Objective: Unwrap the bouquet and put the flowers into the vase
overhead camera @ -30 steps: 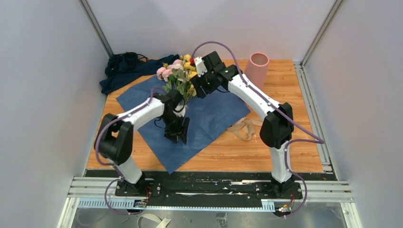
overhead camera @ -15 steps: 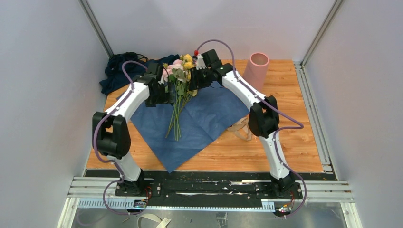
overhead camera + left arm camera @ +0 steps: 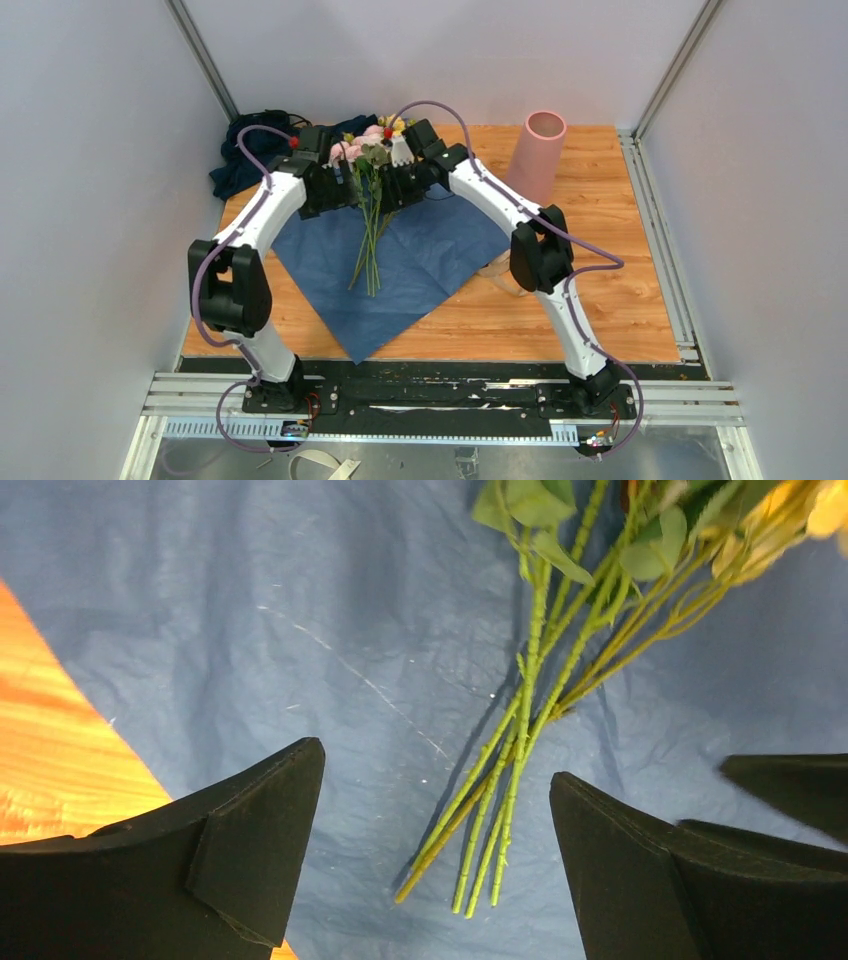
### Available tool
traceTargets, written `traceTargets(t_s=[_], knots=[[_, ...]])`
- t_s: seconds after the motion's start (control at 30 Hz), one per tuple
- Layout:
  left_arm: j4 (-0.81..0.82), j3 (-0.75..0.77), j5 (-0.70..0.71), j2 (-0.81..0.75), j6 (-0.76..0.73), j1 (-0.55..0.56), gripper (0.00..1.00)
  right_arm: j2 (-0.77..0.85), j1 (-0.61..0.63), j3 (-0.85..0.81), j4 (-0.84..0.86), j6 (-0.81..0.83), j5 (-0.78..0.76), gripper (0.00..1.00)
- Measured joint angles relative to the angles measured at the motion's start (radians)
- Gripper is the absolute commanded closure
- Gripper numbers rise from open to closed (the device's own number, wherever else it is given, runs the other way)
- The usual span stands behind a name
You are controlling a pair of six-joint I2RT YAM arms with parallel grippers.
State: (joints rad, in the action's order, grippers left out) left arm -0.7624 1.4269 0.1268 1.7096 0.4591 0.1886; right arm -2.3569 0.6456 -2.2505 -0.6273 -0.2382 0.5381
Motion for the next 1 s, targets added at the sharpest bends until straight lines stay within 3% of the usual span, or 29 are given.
traceTargets(t_s=[0.23,0.9,1.0], knots=[[0.035,-0.057,-0.003,-0.148,0.069,-0.083,0.07,-0.094,0.089,-0.050,-0.034,0.038,-0.039,0.57],[0.060,-0.143,-0.105,-0.135,0.050,-0.079,0.06,-0.168,0.162,-0.059,-0.107,0.130,-0.097,0.60],[0.054,-0.164,-0.108,-0.135,0.049,-0.079,0.06,-0.169,0.175,-0.059,-0.107,0.131,-0.097,0.64]])
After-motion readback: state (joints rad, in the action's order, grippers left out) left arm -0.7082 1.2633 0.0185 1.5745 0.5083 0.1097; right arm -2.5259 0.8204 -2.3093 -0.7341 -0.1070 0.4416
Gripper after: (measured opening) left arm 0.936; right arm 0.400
